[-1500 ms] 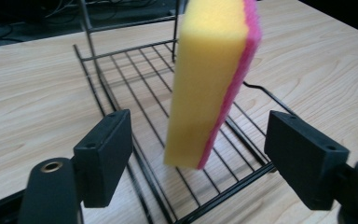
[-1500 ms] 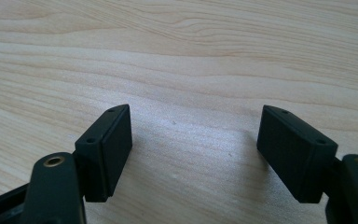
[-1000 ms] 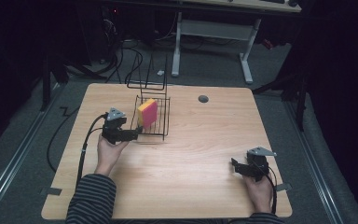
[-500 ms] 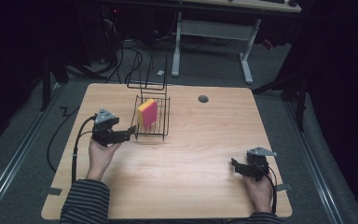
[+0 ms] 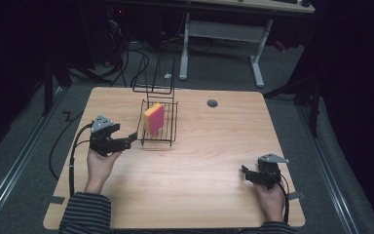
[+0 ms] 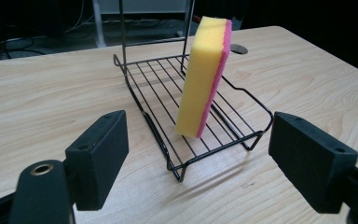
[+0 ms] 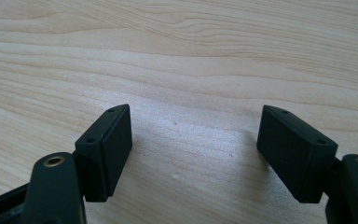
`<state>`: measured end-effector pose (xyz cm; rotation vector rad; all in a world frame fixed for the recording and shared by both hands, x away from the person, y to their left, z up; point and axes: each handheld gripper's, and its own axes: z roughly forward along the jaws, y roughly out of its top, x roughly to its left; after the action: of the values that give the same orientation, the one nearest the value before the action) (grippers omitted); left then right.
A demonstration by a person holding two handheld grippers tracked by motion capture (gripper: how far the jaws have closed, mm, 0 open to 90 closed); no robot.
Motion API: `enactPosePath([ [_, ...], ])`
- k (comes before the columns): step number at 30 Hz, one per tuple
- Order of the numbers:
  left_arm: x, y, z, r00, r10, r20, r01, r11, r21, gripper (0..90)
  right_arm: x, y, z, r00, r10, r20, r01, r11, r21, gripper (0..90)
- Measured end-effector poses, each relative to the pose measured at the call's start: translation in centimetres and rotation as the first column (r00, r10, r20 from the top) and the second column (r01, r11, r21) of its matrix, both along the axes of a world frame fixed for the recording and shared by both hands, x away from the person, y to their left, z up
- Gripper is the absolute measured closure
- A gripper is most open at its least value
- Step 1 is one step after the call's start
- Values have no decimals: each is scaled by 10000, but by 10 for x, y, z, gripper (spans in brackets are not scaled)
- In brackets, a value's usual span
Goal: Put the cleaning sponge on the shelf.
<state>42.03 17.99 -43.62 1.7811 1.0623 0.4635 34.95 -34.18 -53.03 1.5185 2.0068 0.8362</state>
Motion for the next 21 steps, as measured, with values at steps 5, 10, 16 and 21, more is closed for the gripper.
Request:
enactPosePath([
  [5, -5, 5, 0, 10000, 88, 21, -87, 9999, -67, 204, 0, 0, 0, 10000, 0, 1, 0, 10000, 0, 267],
  [10, -12, 13, -1, 9998, 162, 67, -160, 9996, -245, 205, 0, 0, 0, 10000, 0, 3, 0, 10000, -1, 267],
  [16, -19, 21, -3, 9996, 259, 104, -255, 9992, -303, 205, 0, 0, 0, 10000, -9, 3, 9, 10000, -3, 267],
  [21, -23, 25, -4, 9994, 315, 122, -311, 9991, -305, 205, 0, 0, 0, 10000, -19, 2, 19, 10000, -1, 267],
])
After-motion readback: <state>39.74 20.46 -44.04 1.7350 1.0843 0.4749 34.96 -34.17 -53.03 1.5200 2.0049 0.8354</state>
